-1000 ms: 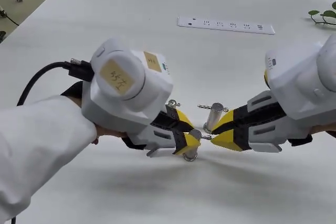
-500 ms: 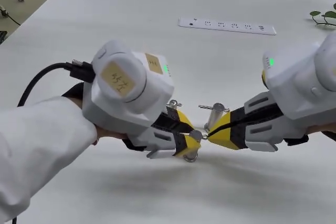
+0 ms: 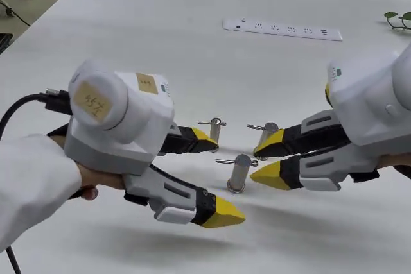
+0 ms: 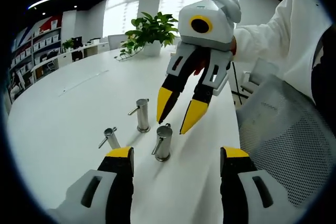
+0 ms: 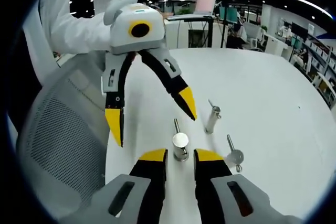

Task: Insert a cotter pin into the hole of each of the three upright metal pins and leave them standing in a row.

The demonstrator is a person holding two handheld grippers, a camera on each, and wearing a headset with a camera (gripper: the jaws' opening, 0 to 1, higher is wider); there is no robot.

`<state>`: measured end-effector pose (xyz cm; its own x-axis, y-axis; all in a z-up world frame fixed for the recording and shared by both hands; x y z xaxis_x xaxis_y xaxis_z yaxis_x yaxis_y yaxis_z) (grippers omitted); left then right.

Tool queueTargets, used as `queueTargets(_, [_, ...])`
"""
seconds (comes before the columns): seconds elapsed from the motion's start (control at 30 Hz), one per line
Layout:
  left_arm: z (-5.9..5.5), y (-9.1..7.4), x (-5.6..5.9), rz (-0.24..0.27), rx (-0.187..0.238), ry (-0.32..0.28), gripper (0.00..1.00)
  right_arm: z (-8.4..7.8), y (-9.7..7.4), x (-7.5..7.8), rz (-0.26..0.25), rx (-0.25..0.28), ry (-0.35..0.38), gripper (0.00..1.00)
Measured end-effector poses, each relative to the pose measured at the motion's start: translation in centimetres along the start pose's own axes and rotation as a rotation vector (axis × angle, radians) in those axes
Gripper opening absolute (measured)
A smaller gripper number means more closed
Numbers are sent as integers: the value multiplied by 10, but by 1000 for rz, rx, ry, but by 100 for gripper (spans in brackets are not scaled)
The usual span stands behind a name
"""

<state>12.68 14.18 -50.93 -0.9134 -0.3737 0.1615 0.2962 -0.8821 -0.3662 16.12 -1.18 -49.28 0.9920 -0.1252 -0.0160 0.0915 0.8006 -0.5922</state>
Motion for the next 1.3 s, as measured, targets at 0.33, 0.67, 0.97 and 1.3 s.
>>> queueTargets(0.33, [-10,-7,5,44,84,-118,92,-4,15,1,6,-2,21,18])
queueTargets(0.67, [-18,-10,11,56,63,-126,99,-6,25,1,6,3,33,18])
queueTargets(0.97, [-18,-9,19,69,52,-128,98,-8,28,0,17,16,17,9])
queueTargets(1.3, [-13,-11,19,91,60,-126,97,-10,24,-6,-11,38,-38,8])
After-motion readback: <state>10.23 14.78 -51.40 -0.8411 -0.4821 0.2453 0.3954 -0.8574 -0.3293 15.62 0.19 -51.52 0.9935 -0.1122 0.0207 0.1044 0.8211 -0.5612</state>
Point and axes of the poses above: the centre of the closed fingertips' face, and the gripper's own axes: y roughly forward along the fingers, x roughly to its right, z roughly out of its top, the point moved 9 cm from there along -y, roughly backward along the fingers, and after that the axes turned 9 degrees about x, right-handed, at the moved point
